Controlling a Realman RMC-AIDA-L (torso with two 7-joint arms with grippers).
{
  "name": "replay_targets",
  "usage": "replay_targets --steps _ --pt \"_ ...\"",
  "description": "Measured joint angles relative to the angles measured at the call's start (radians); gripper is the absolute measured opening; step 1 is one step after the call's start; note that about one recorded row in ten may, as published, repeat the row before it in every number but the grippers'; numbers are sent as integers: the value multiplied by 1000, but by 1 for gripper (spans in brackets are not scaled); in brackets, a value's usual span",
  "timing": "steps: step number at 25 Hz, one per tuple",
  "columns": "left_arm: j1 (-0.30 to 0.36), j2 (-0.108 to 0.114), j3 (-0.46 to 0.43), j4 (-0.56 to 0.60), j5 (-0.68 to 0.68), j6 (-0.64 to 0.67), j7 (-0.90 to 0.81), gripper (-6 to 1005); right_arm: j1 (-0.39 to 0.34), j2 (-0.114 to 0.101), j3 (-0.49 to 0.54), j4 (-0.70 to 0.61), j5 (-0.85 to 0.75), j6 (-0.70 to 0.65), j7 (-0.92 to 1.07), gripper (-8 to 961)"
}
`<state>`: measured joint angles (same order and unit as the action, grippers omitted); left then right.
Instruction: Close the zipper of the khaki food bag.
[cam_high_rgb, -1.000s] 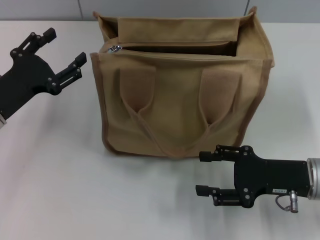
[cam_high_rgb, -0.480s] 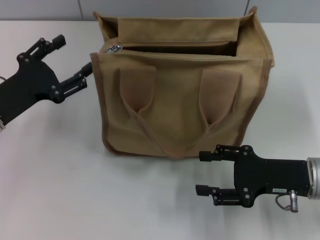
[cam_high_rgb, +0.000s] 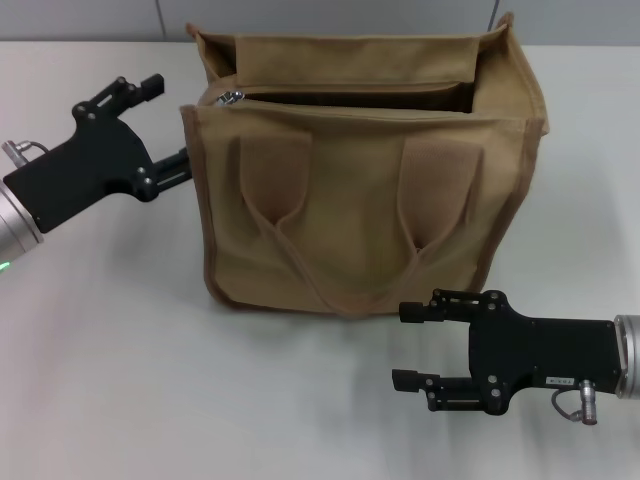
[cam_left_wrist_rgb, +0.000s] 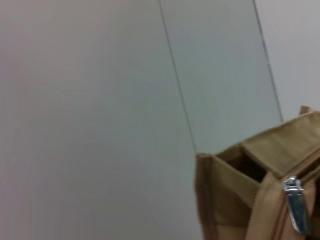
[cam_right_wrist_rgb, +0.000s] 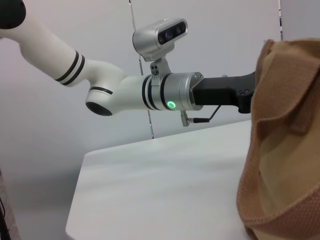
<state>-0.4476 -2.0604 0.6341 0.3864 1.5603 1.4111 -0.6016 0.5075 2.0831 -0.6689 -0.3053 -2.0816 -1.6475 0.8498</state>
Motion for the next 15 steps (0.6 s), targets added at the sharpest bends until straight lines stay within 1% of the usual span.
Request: replay_targets --steps 3,7,8,11,15 --pt "2 -3 -32 1 -3 3 22 832 -1 0 0 0 0 0 0 725" --pt "19 -5 -108 -2 -11 54 46 832 -1 0 0 0 0 2 0 725" --pt "19 -5 -108 -2 -11 54 46 832 -1 0 0 0 0 3 0 725" --pt "26 -8 -166 -38 -15 73 109 832 -1 0 0 0 0 7 0 725" --pt "26 -9 -182 -74 -23 77 157 832 1 0 0 0 0 7 0 725"
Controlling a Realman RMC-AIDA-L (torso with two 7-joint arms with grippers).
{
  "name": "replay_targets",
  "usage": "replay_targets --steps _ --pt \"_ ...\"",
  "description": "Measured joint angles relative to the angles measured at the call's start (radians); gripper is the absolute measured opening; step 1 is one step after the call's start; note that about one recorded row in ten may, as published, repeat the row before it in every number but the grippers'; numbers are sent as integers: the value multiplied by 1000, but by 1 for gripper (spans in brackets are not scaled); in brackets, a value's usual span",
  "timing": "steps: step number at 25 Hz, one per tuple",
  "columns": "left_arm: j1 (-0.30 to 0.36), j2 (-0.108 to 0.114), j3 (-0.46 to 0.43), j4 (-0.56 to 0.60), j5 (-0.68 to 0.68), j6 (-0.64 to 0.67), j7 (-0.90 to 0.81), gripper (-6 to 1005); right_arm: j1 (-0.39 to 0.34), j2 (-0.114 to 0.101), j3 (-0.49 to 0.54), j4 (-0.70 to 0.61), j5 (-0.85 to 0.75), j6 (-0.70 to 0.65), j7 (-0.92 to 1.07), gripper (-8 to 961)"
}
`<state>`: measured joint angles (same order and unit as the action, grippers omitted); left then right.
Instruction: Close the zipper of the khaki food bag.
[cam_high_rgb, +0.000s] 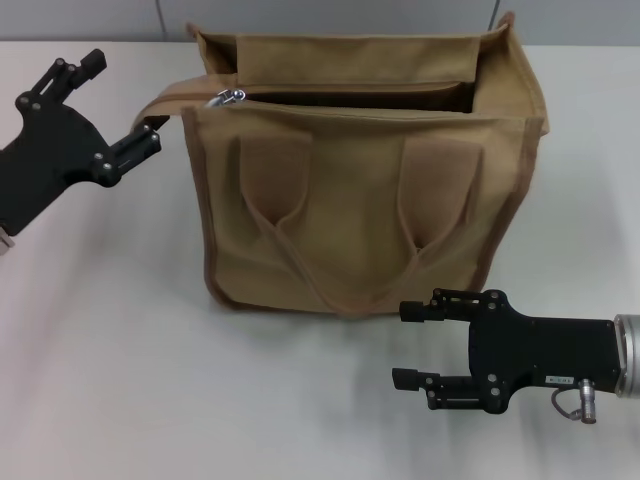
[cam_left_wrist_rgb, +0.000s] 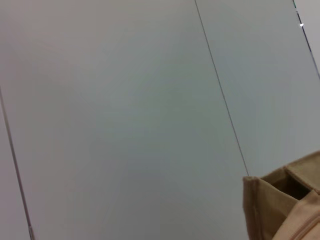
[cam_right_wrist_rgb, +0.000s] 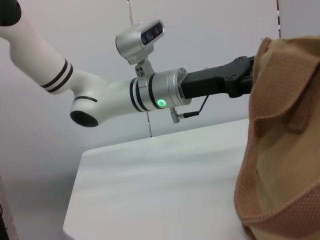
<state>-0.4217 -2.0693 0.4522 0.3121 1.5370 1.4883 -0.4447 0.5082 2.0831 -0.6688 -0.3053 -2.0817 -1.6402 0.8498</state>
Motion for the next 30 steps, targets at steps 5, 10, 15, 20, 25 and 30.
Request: replay_targets --steps 5,10,15,20,25,30 --pt "-11 -2 -3 -62 -19 1 89 832 1 0 0 0 0 0 0 725" --pt "-15 -4 2 -67 -19 1 91 830 1 0 0 0 0 -1 0 726" --pt "-15 -4 4 -76 -18 2 103 814 1 0 0 0 0 -5 0 726" --pt "-13 -3 6 -80 -12 5 130 720 3 2 0 0 1 -6 0 726" --pt "-11 -3 5 -92 -13 8 141 626 5 2 0 0 2 -7 0 726" --pt "-15 -3 5 -113 -13 12 179 302 6 2 0 2 3 -8 0 726"
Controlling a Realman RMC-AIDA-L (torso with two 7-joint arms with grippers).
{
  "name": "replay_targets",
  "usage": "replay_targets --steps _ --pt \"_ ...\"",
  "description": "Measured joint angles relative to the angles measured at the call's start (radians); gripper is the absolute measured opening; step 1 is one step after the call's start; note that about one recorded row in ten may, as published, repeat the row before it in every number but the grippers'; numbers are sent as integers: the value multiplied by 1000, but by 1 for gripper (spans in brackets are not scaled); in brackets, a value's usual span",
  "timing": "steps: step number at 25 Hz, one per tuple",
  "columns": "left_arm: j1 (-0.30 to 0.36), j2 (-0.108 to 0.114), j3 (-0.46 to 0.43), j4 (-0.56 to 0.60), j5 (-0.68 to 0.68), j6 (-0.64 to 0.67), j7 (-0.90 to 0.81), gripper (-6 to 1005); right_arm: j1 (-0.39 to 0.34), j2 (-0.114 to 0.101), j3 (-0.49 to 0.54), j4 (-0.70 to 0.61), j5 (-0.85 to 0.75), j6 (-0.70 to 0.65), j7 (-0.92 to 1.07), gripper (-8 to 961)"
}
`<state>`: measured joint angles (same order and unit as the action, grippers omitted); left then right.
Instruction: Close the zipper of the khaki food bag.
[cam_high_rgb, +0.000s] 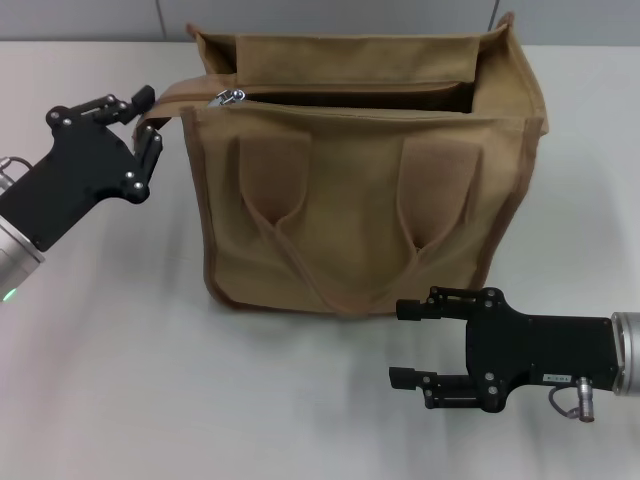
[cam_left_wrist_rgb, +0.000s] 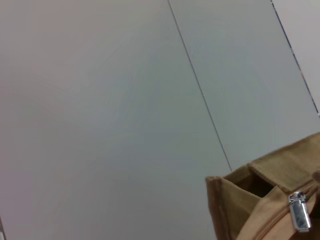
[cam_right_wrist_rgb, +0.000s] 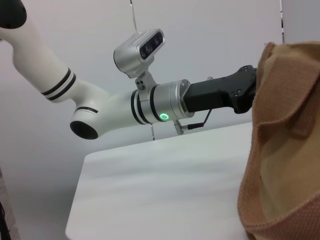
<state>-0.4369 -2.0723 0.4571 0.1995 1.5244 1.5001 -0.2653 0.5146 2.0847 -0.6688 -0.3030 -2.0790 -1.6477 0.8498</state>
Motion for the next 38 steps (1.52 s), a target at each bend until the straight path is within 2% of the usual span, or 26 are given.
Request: replay_targets --steps 3,10,13,16,18,22,23,24,28,29,33,38 --pt "-1 0 0 -3 -2 5 1 180 1 0 0 3 2 -1 0 725" --pt "1 0 0 -3 -4 16 -4 20 2 -1 0 8 55 -48 36 723" --pt "0 0 0 -5 -4 17 -3 21 4 -4 0 5 136 -149 113 721" --pt "-1 -1 0 -10 -4 20 -2 21 11 -4 0 0 173 -195 171 721" --pt "-1 -1 0 -16 -5 29 1 21 37 -6 2 -3 206 -263 281 721" --pt "1 -1 -2 -17 -4 42 2 22 64 -7 7 -15 247 -304 416 721" --pt "2 -1 -4 -17 -4 46 2 22 81 -7 8 -27 294 -302 529 721" --pt "2 -2 -4 -17 -5 50 2 22 81 -7 8 -27 294 -302 529 721" --pt "3 -2 -7 -18 -4 65 2 23 145 -16 9 -37 361 -269 821 721" --pt "3 -2 -7 -18 -4 65 2 23 145 -16 9 -37 361 -269 821 721" --pt "0 -3 -8 -24 -6 70 3 24 219 -18 18 -65 366 -236 1076 721" --pt "0 -3 -8 -31 -26 98 4 25 290 -18 10 -72 367 -165 1221 721"
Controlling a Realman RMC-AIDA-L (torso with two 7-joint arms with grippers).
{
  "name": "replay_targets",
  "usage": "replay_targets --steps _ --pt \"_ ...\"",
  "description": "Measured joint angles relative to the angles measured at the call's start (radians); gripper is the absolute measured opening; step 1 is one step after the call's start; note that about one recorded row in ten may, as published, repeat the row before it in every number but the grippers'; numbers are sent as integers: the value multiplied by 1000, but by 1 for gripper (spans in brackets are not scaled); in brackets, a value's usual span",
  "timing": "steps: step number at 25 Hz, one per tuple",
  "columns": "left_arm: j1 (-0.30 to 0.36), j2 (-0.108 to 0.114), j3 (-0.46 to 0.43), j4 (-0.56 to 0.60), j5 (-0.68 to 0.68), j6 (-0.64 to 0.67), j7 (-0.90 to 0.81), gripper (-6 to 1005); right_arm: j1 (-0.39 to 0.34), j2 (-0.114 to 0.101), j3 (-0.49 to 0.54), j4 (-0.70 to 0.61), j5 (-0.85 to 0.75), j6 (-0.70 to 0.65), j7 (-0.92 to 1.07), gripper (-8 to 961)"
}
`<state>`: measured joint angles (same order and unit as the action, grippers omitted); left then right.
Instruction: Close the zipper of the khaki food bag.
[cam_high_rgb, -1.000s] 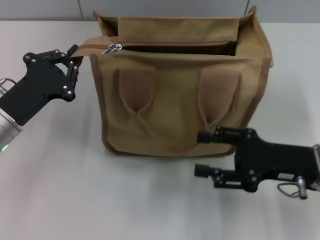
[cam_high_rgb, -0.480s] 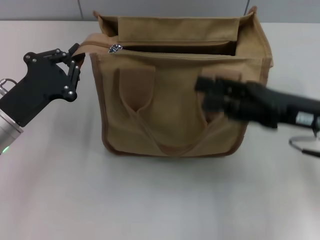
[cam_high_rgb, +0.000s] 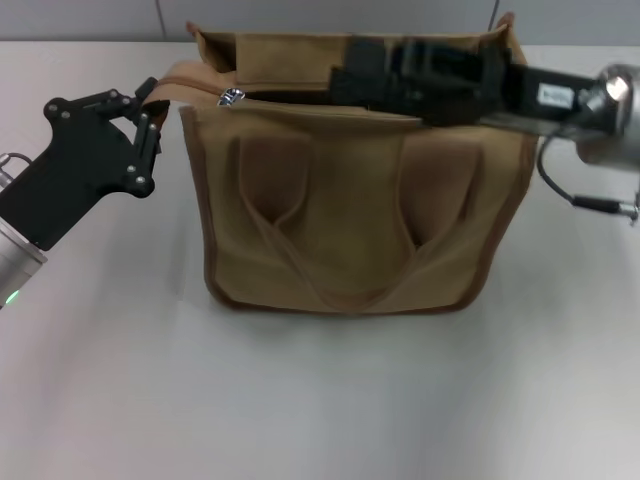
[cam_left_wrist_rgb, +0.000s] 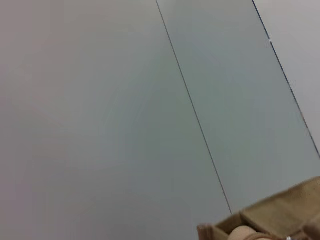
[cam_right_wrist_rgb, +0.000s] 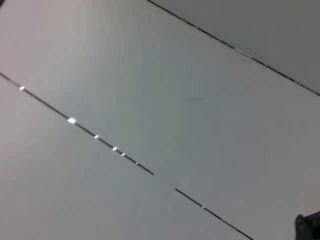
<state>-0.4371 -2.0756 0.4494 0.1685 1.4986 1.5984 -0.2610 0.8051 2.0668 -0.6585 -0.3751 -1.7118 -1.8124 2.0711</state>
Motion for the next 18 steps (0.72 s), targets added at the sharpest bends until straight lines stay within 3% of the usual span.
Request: replay_targets --steps 9,18 --pt "-10 0 0 -1 -14 36 0 27 67 -1 -17 -23 -7 150 99 721" --pt "-45 1 -2 2 -23 46 -2 28 128 3 -152 -25 -10 272 157 722"
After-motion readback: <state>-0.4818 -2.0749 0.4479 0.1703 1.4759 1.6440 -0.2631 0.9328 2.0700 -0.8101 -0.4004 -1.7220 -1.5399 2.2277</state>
